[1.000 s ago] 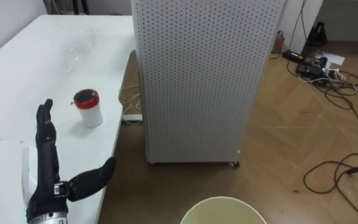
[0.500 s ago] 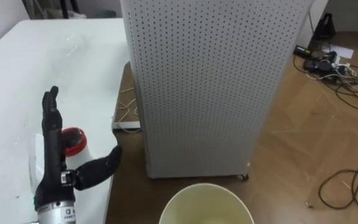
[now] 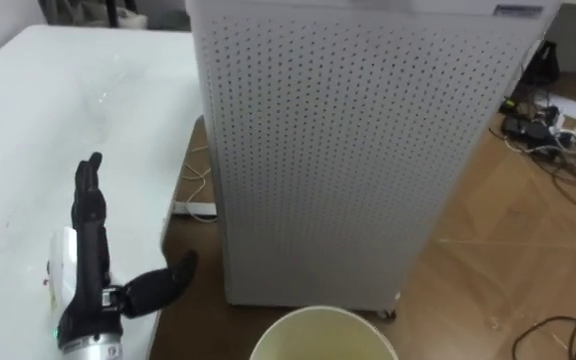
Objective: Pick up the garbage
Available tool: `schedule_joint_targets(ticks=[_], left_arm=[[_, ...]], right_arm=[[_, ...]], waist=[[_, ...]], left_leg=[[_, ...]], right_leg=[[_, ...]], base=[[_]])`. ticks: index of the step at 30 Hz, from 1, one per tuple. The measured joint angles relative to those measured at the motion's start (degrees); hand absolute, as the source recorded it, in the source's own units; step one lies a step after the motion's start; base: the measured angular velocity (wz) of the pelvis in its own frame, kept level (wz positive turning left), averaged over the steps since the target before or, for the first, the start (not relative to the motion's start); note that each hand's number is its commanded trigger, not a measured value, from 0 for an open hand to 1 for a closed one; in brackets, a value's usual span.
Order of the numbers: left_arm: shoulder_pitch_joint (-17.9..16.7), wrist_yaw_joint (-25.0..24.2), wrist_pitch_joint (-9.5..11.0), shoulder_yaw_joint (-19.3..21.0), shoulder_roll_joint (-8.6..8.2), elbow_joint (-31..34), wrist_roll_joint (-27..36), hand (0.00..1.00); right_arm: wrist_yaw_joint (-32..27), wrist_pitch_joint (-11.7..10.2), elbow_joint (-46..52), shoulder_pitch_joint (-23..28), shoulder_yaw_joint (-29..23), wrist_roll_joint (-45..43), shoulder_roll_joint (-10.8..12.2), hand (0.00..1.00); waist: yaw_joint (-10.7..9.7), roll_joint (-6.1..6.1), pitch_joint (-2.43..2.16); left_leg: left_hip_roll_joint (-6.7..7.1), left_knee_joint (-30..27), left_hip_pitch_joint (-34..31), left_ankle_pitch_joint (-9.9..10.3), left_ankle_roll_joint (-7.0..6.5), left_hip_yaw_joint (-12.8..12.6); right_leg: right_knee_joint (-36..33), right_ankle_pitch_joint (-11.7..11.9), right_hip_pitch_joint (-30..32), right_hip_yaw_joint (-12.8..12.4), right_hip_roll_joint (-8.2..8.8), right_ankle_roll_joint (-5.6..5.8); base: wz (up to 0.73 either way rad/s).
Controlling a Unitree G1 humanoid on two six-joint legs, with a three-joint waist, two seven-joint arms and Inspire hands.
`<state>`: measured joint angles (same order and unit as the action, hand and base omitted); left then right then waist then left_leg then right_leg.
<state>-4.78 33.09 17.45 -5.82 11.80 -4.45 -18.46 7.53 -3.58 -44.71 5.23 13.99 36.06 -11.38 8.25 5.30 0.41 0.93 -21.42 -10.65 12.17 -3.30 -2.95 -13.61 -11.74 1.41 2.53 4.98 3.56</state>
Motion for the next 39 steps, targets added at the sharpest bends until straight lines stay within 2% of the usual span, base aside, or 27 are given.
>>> schedule_joint_targets(ticks=[2, 3, 4, 6, 13, 17, 19, 25, 29, 32, 39], left_arm=[[-0.79, 0.06, -0.99, 0.63, 0.43, -0.1, 0.1, 0.0], [-1.26, 0.1, -1.35, 1.3, 0.48, -0.1, 0.18, 0.0], [-1.33, 0.11, -1.61, 2.11, 0.46, -0.09, 0.17, 0.0], [-1.43, 0.08, -1.7, 2.32, 0.31, -0.1, 0.13, 0.0], [-2.48, 0.03, -2.06, 2.33, 0.01, -0.09, -0.12, 0.0], [-2.54, 0.15, -2.05, 2.47, 0.01, -0.07, -0.74, 0.0], [-2.53, 0.32, -2.01, 2.49, 0.14, 0.06, -1.94, 0.0], [-2.53, 0.48, -1.94, 2.49, 0.36, 1.23, -2.47, 0.0], [-2.53, 0.46, -1.39, 2.5, 0.37, 2.3, -2.44, 0.0], [-2.54, 0.42, -1.37, 2.5, 0.37, 2.38, -2.42, 0.0], [-2.58, 0.28, -1.3, 2.51, 0.42, 3.53, -2.39, 0.0]], right_arm=[[0.09, 0.01, -0.03, -0.08, 0.34, -0.59, 0.05, 1.0], [0.4, 0.01, 0.18, -0.08, 0.54, -0.69, 0.06, 1.0], [0.97, 0.01, 0.56, 0.05, 0.54, -0.72, 0.06, 1.0], [1.57, 0.01, 0.6, -0.15, 0.56, -0.71, 0.08, 1.0], [3.09, 0.02, 0.54, 0.07, 0.47, -0.74, -0.49, 1.0], [3.65, 0.01, 0.3, 0.13, 0.54, -0.87, -0.4, 1.0], [4.03, -0.06, -0.97, -0.1, 0.73, -0.88, 0.03, 1.0], [4.09, -0.11, -2.97, -0.28, 2.39, -1.15, 0.06, 1.0], [4.1, -0.12, -2.98, -0.29, 2.82, -2.46, 0.11, 1.0], [4.1, -0.12, -2.98, -0.28, 2.83, -2.58, 0.11, 1.0], [4.18, -0.12, -2.97, -0.74, 2.89, -2.58, 0.09, 1.0]], waist=[[1.48, -0.41, 0.3], [1.73, -0.61, 0.39], [1.52, -0.65, 0.41], [1.48, -0.9, 0.52], [1.15, -1.2, 0.48], [1.76, -1.18, 0.48], [1.82, -1.11, 0.43], [2.57, -0.9, 0.42], [2.76, -0.8, 0.4], [2.87, -0.53, 0.55], [3.06, -0.1, 0.45]], left_leg=[[0.08, 0.36, 1.9, 0.0, 0.01, -0.01], [0.27, 1.08, 3.02, 0.01, 0.02, 0.19], [0.72, 1.83, 3.57, 0.02, 0.02, 0.71], [0.83, 2.28, 3.55, 0.02, 0.02, 1.03], [0.75, 2.61, 3.43, 0.02, 0.49, 2.56], [0.6, 2.52, 3.45, -0.01, 0.52, 2.68], [0.46, 2.47, 3.44, -0.01, 0.53, 3.06], [0.48, 2.51, 3.41, -0.03, 0.56, 3.46], [0.52, 2.61, 3.56, -0.03, 0.56, 3.49], [0.63, 2.75, 4.08, -0.03, 0.56, 3.69], [0.66, 2.88, 4.33, -0.02, 0.56, 3.81]], right_leg=[[1.6, 0.92, -1.29, 2.63, -0.3, -0.04], [3.01, 1.48, -2.44, 4.13, -0.34, -0.58], [3.93, 1.57, -3.5, 5.0, -0.11, -0.59], [4.63, 1.53, -3.7, 5.57, -0.16, -0.53], [4.11, 1.56, -3.66, 7.04, -0.92, -0.59], [3.61, 1.57, -3.42, 7.39, -0.95, -0.59], [3.6, 1.61, -3.51, 8.9, -0.87, -0.67], [3.62, 1.61, -3.59, 10.5, -0.83, -0.67], [3.67, 1.61, -3.71, 10.53, -0.78, -0.67], [3.87, 1.61, -4.31, 10.56, -0.73, -0.66], [3.79, 1.61, -4.55, 11.36, -0.7, -0.67]], base=[[-0.19], [-0.04], [0.04], [0.08], [0.06], [0.01], [0.06], [0.03], [0.0], [0.01], [0.01]])
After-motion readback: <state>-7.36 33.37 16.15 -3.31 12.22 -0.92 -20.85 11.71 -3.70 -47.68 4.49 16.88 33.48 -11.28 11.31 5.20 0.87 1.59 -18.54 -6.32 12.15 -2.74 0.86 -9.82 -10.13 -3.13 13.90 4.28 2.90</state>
